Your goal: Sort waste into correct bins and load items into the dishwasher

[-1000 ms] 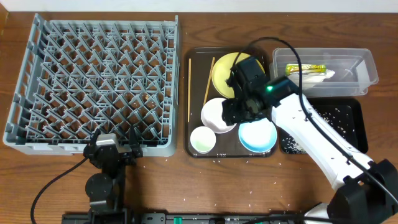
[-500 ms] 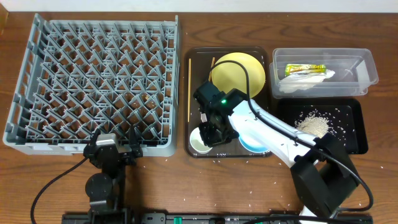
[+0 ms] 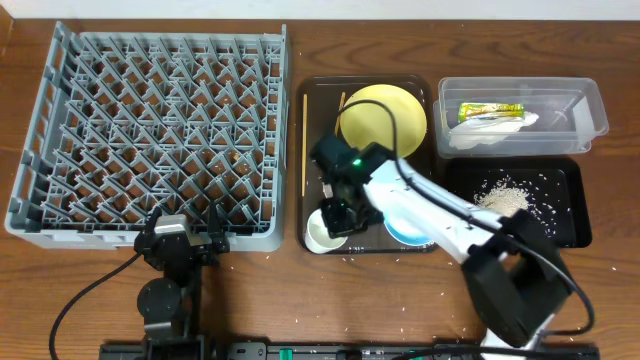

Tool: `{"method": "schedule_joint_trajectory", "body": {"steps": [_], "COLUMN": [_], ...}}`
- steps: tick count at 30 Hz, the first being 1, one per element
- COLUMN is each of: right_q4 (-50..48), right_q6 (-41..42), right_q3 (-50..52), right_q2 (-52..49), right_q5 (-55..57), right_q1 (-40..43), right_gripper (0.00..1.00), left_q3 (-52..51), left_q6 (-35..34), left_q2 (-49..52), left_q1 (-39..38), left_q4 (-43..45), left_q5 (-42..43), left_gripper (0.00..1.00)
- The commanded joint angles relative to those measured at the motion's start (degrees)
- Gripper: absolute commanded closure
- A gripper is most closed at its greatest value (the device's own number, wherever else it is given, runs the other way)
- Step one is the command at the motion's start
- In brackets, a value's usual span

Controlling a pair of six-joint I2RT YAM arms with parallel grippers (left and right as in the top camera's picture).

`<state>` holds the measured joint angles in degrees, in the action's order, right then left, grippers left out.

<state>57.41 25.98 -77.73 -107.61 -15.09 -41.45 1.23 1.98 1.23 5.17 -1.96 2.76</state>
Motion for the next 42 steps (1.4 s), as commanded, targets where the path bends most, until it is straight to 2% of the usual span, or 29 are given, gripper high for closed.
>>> {"method": "schedule_joint_trajectory", "body": {"steps": [1, 4, 8, 10, 12, 14, 15, 17, 18, 22, 25, 28, 33, 37, 39, 40, 42], "right_q4": [0.3, 0.3, 0.2, -0.2, -0.7, -1.3, -1.7, -2.4, -2.8, -2.8, -4.0, -6.7, -10.6, -12.3, -13.9, -15.0, -16.2], "right_q6": [-5.4, -8.9, -15.1, -17.5, -19.1, -19.4, -19.4, -19.4, -19.4, -19.5, -20.1, -19.9, -17.8, -16.4, -15.1, -15.1, -15.1], "right_q3": [-1.0, -1.0, -0.9, -0.9, -0.9, -0.9, -0.9, -0.9, -0.9, -0.9, -0.9, -0.9, -0.9, -0.9, -0.9, -0.9, -0.9], "right_q2": [9.8, 14.6, 15.4, 15.4, 15.4, 15.4, 15.4, 15.4, 15.4, 15.4, 15.4, 15.4, 15.4, 15.4, 15.4, 15.4, 15.4], "right_q5": [-7.0, -12.5, -22.9, -27.1, -29.7, -30.3, -30.3, -30.4, -30.6, -32.1, -34.0, -37.0, -39.7, -39.9, -40.1, -41.3, -42.8], "right_q1": [6.2, 13.9, 23.5, 26.4, 27.9, 28.3, 28.3, 28.3, 28.3, 28.3, 28.3, 28.3, 28.3, 28.3, 28.3, 28.3, 28.2], "right_gripper": [0.99, 0.99, 0.99, 0.99, 0.99, 0.99, 0.99, 0.99, 0.99, 0.99, 0.99, 0.99, 0.99, 0.99, 0.99, 0.99, 0.99], "left_q3": [-1.0, -1.0, -1.0, -1.0, -1.0, -1.0, -1.0, -0.9, -0.9, -0.9, -0.7, 1.6, 12.0, 24.9, 29.6, 31.5, 32.1], "left_q6": [0.8, 0.8, 0.8, 0.4, -5.4, -32.6, -43.1, -61.7, -64.7, -67.8, -68.8, -69.8, -67.9, -62.9, -62.9, -65.5, -71.1], "left_q2": [-0.2, -0.2, -0.2, -0.2, -0.2, -0.2, -0.2, 0.3, 0.5, 0.6, 0.9, 2.9, 19.5, 39.3, 48.1, 53.2, 58.2], "left_q1": [0.3, 0.3, 0.3, 0.3, 0.3, 0.3, 0.3, 0.2, 0.2, 0.2, 0.2, 0.2, 0.2, 0.2, 0.2, 0.2, 0.2], "left_q4": [-2.1, -2.1, -1.5, -0.2, 0.3, 1.4, 0.8, -0.5, -0.5, -0.1, 7.7, 8.9, 9.0, 9.8, 14.6, 18.9, 23.6], "left_q5": [-0.8, -0.9, -0.6, 4.0, 9.7, 15.4, 17.2, 24.9, 27.8, 31.8, 35.9, 36.5, 41.2, 55.7, 66.5, 72.9, 78.5], "left_gripper": [0.08, 0.08, 0.08, 0.08, 0.08, 0.08, 0.08, 0.08, 0.08, 0.08, 0.08, 0.08, 0.08, 0.08, 0.08, 0.07, 0.08]}}
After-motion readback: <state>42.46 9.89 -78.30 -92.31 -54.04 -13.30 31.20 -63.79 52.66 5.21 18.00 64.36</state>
